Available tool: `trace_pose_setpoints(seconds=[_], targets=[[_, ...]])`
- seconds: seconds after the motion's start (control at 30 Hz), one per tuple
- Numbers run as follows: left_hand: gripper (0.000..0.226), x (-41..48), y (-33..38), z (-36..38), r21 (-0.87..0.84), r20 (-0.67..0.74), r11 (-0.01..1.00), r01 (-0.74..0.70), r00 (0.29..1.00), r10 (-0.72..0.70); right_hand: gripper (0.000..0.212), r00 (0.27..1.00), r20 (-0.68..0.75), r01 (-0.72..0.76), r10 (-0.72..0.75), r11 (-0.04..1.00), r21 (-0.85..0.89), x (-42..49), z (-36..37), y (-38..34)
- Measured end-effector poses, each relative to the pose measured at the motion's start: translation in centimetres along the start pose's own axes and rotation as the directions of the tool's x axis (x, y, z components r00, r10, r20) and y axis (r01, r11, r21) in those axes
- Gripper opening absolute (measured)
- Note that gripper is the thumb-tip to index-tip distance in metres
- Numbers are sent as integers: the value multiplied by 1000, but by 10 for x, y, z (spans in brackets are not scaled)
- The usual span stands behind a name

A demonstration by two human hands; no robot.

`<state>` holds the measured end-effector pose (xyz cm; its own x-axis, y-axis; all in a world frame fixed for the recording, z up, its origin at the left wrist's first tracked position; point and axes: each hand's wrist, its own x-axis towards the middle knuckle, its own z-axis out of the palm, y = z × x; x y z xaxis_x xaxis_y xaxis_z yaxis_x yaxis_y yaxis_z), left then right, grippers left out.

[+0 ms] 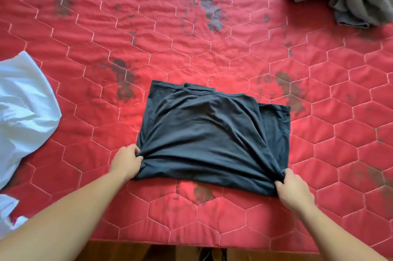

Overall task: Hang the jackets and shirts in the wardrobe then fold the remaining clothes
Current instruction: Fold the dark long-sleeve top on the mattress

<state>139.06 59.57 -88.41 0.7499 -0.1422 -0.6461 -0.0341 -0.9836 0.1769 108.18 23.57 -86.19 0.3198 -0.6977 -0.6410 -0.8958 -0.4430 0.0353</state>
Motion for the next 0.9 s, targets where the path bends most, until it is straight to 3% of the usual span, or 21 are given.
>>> trace_pose_setpoints(seconds=[0.07,0.13,0.27,0.37,0.5,0.57,0.63,0.77,0.9], targets=[[25,-1,1,3,-67,-21,997,44,999,-45,44,973,-174,123,-154,977,-173,-5,0,-19],[45,-3,4,6,-168,-25,984,60,998,-65,56,883,-217,352,-416,893,-280,-11,0,-57],[57,-4,9,8,-298,16,952,62,998,-60,66,651,-58,670,-757,608,-425,-10,6,-168],[53,-4,13,6,-313,53,946,82,996,-69,65,602,128,728,-788,475,-494,-6,1,-249],[49,0,8,6,-347,113,931,117,990,-82,41,548,128,682,-827,352,-641,3,-11,-338],[44,4,4,7,-382,137,916,126,987,-79,47,505,182,702,-844,279,-655,5,-13,-374],[42,8,-1,8,-424,167,895,136,983,-70,57,508,241,717,-827,252,-650,9,-13,-403],[39,8,-4,9,-478,231,874,93,973,23,56,624,259,714,-737,402,-573,15,-9,-436],[50,-9,12,-1,-510,262,860,3,953,152,53,696,276,672,-663,467,-575,17,-18,-438]])
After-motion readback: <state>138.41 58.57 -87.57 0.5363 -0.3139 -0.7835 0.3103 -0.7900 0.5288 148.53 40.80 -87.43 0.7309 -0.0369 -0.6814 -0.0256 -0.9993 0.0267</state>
